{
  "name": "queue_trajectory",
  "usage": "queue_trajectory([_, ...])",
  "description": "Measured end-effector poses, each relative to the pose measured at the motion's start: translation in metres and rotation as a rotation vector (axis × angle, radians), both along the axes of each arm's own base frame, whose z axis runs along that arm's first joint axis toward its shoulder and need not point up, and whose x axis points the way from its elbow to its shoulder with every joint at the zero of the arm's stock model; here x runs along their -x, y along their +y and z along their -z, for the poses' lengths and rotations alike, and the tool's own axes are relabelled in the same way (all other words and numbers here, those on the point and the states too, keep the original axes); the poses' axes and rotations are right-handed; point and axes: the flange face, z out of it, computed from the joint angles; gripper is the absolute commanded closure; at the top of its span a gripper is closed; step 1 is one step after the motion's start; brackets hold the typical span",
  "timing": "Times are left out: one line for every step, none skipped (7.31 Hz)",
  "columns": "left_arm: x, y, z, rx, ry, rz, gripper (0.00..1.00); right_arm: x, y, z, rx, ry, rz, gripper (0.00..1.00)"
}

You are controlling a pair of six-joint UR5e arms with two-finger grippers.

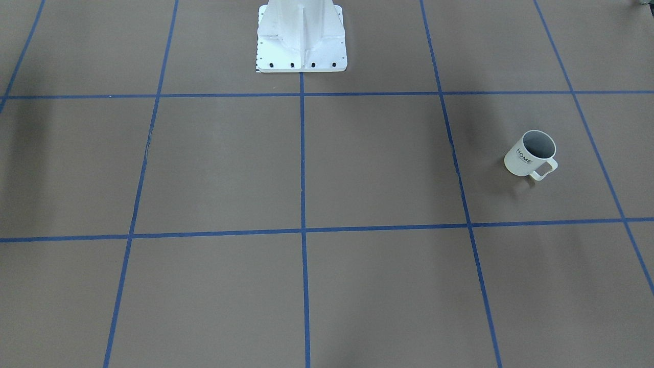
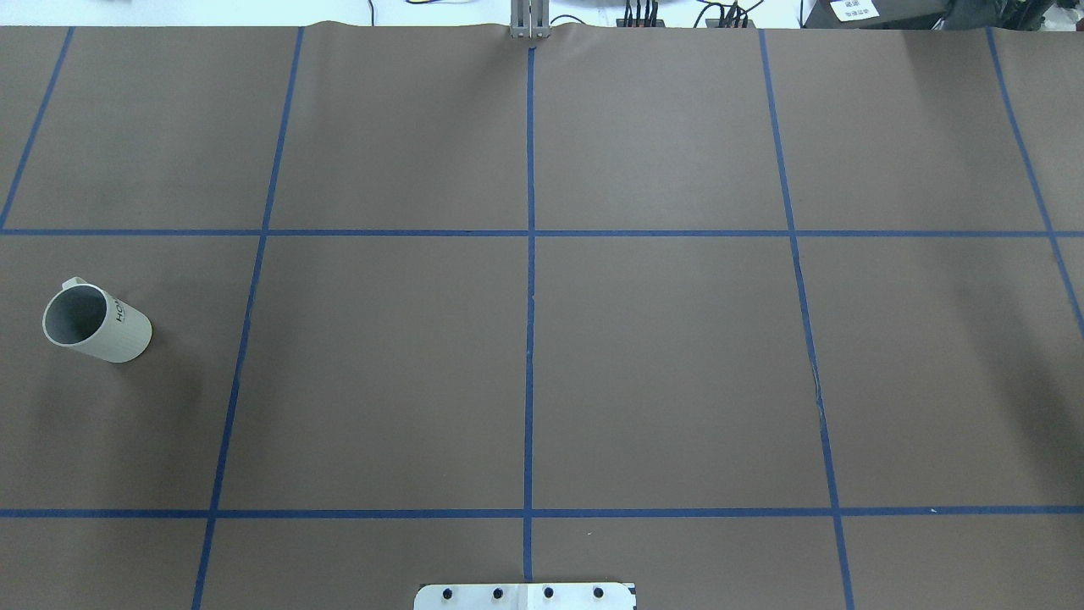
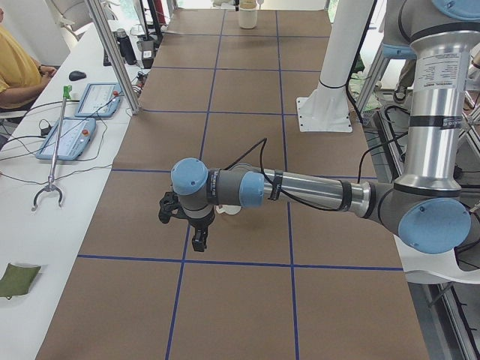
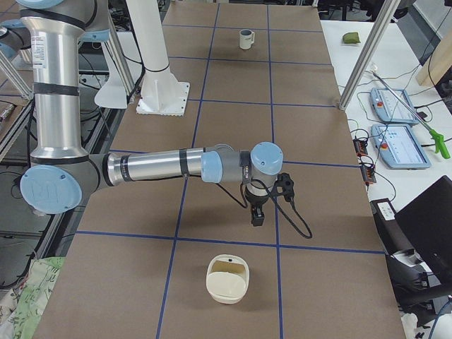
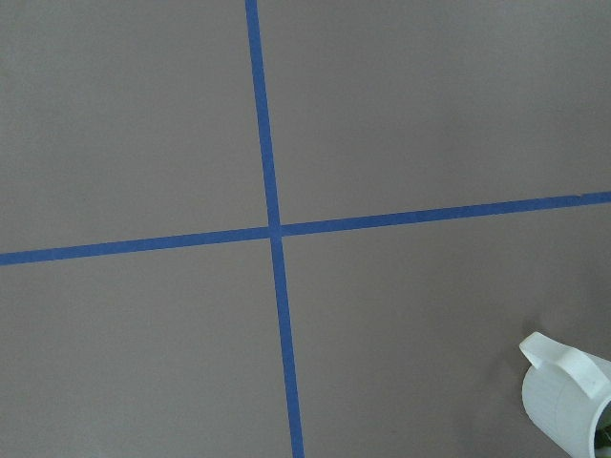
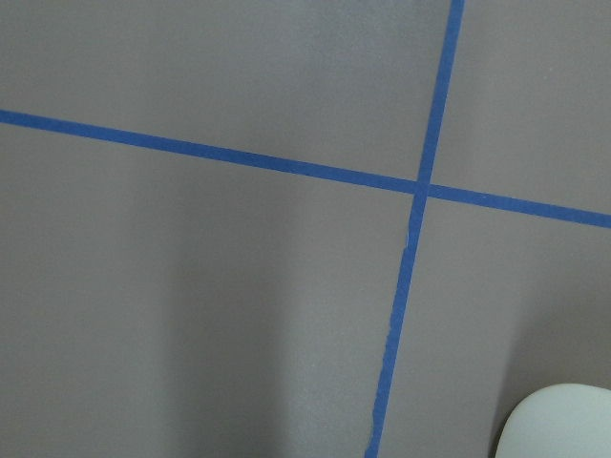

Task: Left arm hands cup to right arm to dump lemon

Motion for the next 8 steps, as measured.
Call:
queue_trajectory([-0.003,0.003,0.003,-0.021,0.003,-0.006,0.0,0.0,-0.002,0.001,-0.003,0.004,0.0,0.0])
queue_trajectory([-0.012,0.004,0.007,-0.025,0.021,-0.002,0.0,0.0,-0.002,0.0,0.0,0.007,-0.001,0.0])
queue_trajectory([-0.031,0.005,0.012,-0.009,0.047,0.004,0.0,0.0,-0.002,0.0,0.002,0.008,-0.002,0.0])
queue_trajectory([-0.058,0.004,0.018,0.003,0.054,-0.003,0.0,0.0,-0.002,0.0,0.002,0.008,-0.002,0.0])
queue_trajectory([-0.09,0.004,0.024,0.034,0.04,-0.007,0.0,0.0,-0.001,0.001,0.001,0.007,-0.003,0.0])
queue_trajectory([-0.123,0.008,0.034,0.071,0.017,-0.002,0.0,0.0,0.0,0.0,0.003,0.005,-0.003,0.0])
queue_trajectory([-0.153,0.015,0.045,0.106,0.006,0.01,0.0,0.0,0.0,-0.001,0.007,0.005,-0.003,0.0])
queue_trajectory([-0.177,0.031,0.047,0.115,0.012,0.016,0.0,0.001,0.0,-0.003,0.009,0.004,-0.001,0.0])
